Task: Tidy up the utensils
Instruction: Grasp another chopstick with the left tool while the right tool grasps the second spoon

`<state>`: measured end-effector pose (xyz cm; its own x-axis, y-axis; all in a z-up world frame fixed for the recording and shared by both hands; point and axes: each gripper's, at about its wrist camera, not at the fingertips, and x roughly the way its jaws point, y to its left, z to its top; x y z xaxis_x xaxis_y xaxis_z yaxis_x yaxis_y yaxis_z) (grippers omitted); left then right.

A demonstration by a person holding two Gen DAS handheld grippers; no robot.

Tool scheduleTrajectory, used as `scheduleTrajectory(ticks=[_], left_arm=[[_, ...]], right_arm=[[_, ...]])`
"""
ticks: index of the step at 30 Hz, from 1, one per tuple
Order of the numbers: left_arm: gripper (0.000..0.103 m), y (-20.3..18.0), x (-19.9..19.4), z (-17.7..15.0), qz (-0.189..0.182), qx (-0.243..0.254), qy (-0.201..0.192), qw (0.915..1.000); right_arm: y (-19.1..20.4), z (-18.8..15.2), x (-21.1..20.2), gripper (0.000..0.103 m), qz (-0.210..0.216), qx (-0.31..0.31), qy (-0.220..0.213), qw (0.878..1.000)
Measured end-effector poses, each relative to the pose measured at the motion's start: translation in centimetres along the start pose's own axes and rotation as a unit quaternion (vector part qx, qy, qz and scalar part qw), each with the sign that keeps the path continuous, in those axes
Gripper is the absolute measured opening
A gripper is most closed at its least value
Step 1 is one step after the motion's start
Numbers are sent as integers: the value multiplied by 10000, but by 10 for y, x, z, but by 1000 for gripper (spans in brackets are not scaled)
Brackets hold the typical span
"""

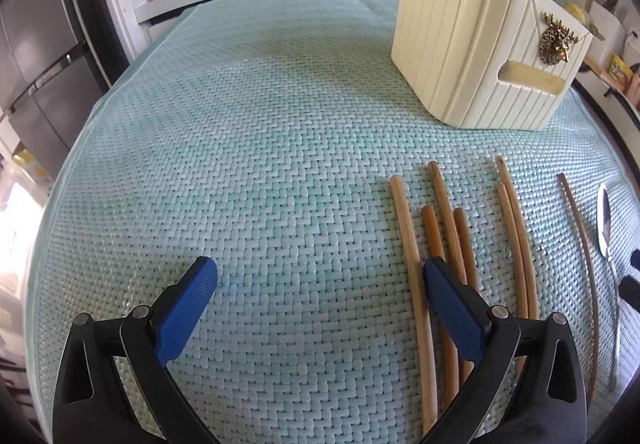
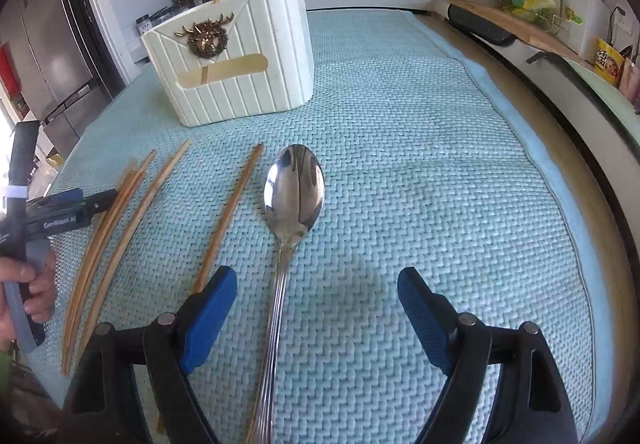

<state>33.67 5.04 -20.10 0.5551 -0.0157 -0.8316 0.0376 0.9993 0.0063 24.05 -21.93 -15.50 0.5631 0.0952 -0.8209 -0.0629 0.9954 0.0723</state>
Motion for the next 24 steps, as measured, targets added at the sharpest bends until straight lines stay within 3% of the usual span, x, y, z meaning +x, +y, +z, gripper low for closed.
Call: scheduleTrajectory(ticks=[11, 15, 17, 21, 23, 24], left_arm=[[102, -3, 12, 20, -129, 135, 237, 9995], [93, -9, 13, 28, -266, 302, 342, 9986], [89, -13, 14, 33, -297, 389, 410, 9980], [63, -21, 13, 40, -375, 506, 538, 9966], [47, -26, 11, 41, -379, 585, 557, 9960], [36, -27, 11, 41, -407, 600, 552, 9958]], right_arm=[[26, 32, 38, 84, -415, -248, 161, 9987], [29, 38, 43, 84, -483, -251, 174, 9984], [26, 42, 44, 79, -517, -220, 175, 9983], [22, 51, 45, 58, -518, -192, 142, 9984], [21, 59, 48, 42, -490, -206, 101, 9985], [19, 61, 48, 42, -464, -209, 83, 9987]])
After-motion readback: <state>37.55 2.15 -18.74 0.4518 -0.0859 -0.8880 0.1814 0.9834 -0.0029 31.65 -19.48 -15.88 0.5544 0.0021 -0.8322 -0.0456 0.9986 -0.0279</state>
